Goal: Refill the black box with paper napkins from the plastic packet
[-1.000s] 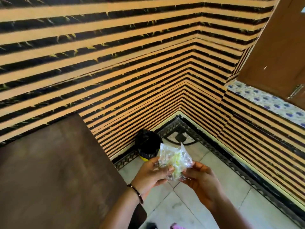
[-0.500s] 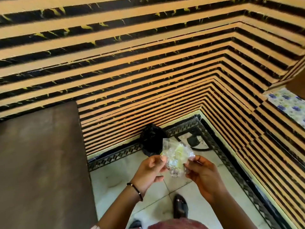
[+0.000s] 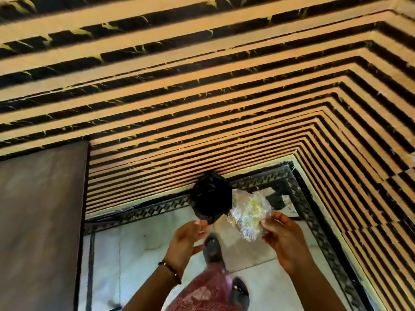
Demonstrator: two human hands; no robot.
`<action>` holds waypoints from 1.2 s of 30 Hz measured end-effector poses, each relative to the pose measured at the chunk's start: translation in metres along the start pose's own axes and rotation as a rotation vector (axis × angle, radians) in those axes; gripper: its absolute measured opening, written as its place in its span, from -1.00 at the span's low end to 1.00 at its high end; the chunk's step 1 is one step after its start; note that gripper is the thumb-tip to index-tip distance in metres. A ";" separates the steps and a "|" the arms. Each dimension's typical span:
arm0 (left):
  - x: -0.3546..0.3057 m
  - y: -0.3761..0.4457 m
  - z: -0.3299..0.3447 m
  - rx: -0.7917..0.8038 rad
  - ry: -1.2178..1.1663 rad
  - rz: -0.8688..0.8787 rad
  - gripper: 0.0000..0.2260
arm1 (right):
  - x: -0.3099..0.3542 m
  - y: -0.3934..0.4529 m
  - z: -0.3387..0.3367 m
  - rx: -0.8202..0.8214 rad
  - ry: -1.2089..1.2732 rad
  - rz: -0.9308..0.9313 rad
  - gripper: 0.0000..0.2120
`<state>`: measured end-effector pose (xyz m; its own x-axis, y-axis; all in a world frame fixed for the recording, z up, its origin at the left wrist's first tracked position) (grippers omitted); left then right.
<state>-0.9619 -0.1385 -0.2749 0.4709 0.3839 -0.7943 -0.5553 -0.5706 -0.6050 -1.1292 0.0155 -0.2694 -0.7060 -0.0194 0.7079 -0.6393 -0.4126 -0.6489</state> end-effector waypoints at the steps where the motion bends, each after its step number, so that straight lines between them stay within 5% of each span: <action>1: 0.003 0.014 -0.004 -0.020 -0.030 -0.029 -0.75 | 0.000 0.013 0.000 -0.031 -0.009 0.003 -0.82; 5: 0.015 0.082 -0.014 -0.111 -0.077 -0.116 -0.85 | 0.000 0.068 0.007 -0.168 -0.140 -0.022 -0.76; 11: 0.080 0.192 -0.018 -0.178 0.207 -0.145 -0.96 | -0.033 0.186 0.033 -0.155 -0.422 -0.034 -0.75; 18: 0.186 0.300 -0.025 -0.306 0.380 -0.394 -0.66 | -0.149 0.335 0.039 -0.153 -0.475 0.297 -0.87; 25: 0.244 0.389 -0.014 -0.294 0.448 -0.297 -0.53 | -0.251 0.462 0.032 -0.211 -0.537 0.348 -0.76; 29: 0.265 0.410 -0.013 -0.271 0.504 -0.197 -0.37 | -0.302 0.518 0.021 -0.205 -0.540 0.463 -0.88; 36: 0.283 0.426 -0.018 -0.220 0.575 -0.098 -0.54 | -0.351 0.546 0.041 -0.182 -0.364 0.634 -0.60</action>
<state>-1.0535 -0.2860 -0.7564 0.8402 0.0250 -0.5417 -0.3651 -0.7125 -0.5992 -1.2182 -0.2402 -0.8609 -0.8304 -0.5160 0.2103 -0.2065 -0.0656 -0.9762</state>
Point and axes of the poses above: each hand's wrist, its own y-axis towards the middle knuckle, its own z-axis out of the palm, x = y × z, the point moved 5 cm from there along y, towards the middle knuckle, and after that the axes turned 8 degrees about y, right-handed, at the moved point
